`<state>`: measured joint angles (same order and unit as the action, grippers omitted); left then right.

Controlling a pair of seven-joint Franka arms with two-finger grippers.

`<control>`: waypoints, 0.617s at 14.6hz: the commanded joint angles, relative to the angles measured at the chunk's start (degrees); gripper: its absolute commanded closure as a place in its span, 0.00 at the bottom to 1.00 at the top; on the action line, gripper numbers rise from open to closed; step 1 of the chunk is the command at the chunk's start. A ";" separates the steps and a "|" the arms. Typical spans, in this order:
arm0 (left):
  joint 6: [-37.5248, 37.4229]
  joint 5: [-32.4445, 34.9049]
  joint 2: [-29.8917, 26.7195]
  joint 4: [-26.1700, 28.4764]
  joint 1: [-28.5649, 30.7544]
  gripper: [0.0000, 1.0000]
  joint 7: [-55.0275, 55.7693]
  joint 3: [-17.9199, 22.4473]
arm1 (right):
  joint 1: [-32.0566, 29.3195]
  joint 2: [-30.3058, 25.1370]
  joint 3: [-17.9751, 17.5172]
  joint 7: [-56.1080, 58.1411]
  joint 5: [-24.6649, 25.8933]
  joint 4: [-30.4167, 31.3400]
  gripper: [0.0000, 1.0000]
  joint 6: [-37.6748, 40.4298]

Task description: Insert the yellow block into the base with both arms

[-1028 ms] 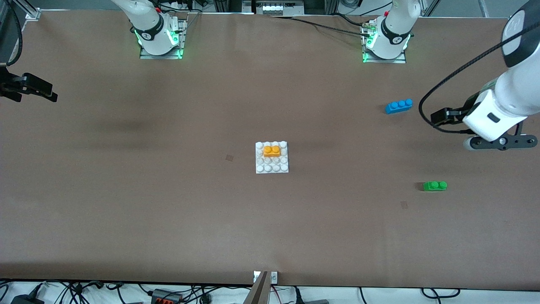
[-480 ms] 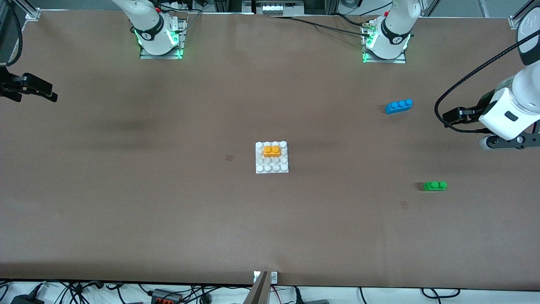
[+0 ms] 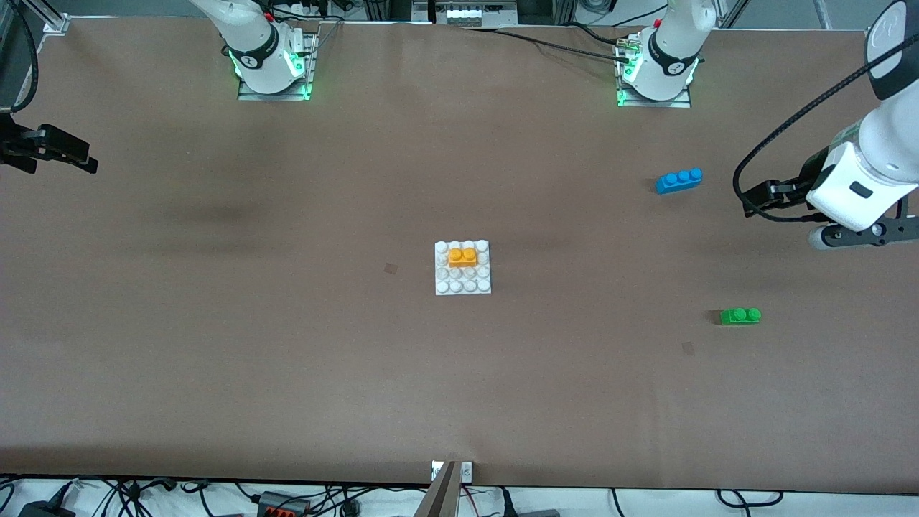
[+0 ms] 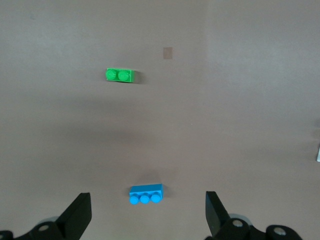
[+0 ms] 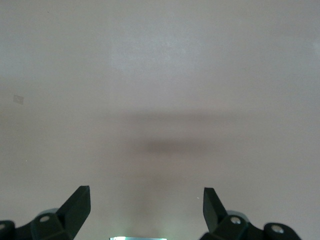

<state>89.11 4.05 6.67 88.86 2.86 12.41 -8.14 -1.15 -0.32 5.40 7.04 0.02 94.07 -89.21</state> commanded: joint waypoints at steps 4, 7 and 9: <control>3.17 -2.55 -6.23 8.08 -1.02 0.00 -0.72 1.89 | -0.52 -0.65 -0.56 -0.44 0.50 0.85 0.00 -0.35; 5.37 -2.73 -7.38 9.76 -3.64 0.00 -2.38 5.22 | -0.52 -0.65 -0.56 -0.44 0.42 0.85 0.00 -0.35; 5.28 -2.82 -7.29 9.76 -3.66 0.00 -5.90 5.59 | -0.70 -0.65 -0.56 -0.44 0.41 0.85 0.00 -0.35</control>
<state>93.27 2.90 1.27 96.58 0.38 10.09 -4.50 -1.15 -0.32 5.40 7.02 0.02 94.08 -89.21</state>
